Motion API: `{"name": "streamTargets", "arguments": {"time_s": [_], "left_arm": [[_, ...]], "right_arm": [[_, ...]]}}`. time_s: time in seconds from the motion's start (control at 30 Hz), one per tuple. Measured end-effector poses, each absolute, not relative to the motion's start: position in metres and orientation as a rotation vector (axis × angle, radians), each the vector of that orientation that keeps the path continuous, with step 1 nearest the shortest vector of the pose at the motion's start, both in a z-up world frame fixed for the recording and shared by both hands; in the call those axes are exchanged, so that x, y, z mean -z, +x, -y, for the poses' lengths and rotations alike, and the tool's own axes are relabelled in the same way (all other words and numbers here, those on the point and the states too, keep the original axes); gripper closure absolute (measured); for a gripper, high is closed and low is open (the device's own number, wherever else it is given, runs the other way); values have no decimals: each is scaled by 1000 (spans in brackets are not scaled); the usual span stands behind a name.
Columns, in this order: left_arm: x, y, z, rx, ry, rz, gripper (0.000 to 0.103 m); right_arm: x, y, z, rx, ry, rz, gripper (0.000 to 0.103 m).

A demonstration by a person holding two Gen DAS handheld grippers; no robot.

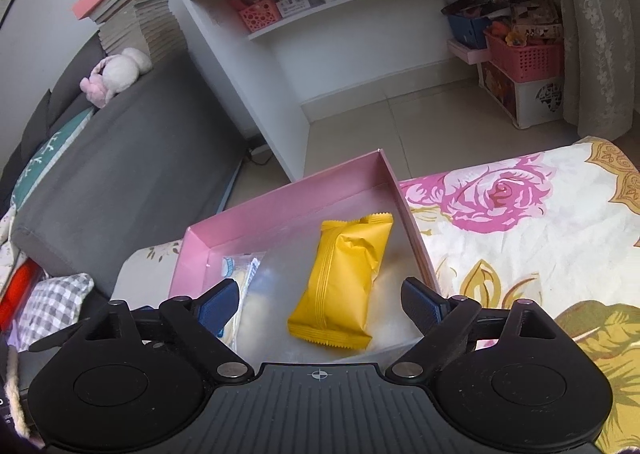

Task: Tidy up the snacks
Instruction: 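Lift both tools out of the pink box back over the snacks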

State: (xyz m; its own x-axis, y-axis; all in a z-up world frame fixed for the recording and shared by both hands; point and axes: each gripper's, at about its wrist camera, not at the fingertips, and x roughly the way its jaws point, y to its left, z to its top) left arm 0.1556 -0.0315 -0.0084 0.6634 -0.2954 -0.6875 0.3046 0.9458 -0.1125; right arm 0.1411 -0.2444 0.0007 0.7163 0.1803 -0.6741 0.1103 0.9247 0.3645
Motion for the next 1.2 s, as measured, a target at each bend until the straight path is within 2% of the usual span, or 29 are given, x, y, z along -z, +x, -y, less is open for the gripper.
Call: {"name": "streamTargets", "arguments": {"time_s": [0.4, 0.77, 1.2], "left_arm": [[-6, 117, 13, 309, 47, -797, 1], [-1, 89, -7, 257, 51, -865, 0], [26, 68, -50, 212, 27, -911, 1]], "right_arm": [[-21, 93, 226, -28, 338, -808, 8], [-19, 58, 210, -46, 324, -829, 7], [16, 28, 179, -98, 257, -885, 7]]}}
